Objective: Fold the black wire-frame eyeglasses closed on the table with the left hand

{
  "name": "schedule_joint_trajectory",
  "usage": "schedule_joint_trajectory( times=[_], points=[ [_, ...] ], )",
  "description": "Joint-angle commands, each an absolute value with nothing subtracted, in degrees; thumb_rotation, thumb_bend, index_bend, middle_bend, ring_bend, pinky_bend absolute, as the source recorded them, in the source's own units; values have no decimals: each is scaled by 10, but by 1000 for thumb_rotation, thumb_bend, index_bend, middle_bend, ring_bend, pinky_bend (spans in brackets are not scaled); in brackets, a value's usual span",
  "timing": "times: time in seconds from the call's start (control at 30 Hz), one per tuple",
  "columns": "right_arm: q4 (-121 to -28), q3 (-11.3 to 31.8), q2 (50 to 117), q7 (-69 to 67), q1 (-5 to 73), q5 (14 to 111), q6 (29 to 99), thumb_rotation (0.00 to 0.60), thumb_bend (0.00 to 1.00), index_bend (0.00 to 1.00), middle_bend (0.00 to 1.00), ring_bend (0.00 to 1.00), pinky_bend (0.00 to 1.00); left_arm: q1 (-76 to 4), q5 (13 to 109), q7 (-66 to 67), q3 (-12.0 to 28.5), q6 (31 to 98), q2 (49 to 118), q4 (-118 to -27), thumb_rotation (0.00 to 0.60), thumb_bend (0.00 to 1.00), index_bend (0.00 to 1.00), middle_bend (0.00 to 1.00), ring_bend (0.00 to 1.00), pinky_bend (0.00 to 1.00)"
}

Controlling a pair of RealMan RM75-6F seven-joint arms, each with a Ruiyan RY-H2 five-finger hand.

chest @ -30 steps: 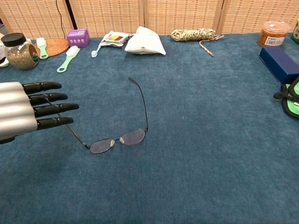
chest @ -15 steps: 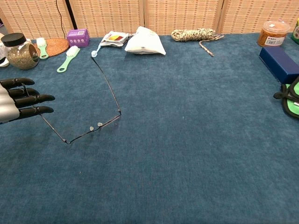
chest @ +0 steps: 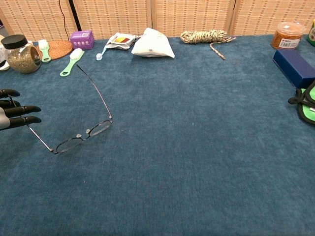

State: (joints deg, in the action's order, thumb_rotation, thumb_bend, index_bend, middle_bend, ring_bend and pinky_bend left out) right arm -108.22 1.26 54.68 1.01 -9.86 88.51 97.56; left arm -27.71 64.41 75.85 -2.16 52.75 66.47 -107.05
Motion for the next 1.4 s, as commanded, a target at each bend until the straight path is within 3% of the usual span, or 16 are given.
schedule_joint_trajectory(
  times=[0.03,0.33,0.73,1.4],
  points=[
    [-1083,13,547,11,-99,886,976,600,0,129,25,26,134,-291,603,789,-34,549,671,-1079,600,285,50,15,0,0],
    [-1087,12,547,16,-99,889,977,600,0,129,26,26,135,-313,556,808,-60,591,671,-1100,600,285,50,15,0,0],
    [-1087,12,548,18,-100,888,976,600,0,129,26,26,135,-322,584,754,-82,604,672,-1092,600,285,0,0,0,0],
    [-1089,15,546,20,-97,879,967,600,0,127,26,26,134,-348,555,723,-84,622,679,-1092,600,234,0,0,0,0]
  ],
)
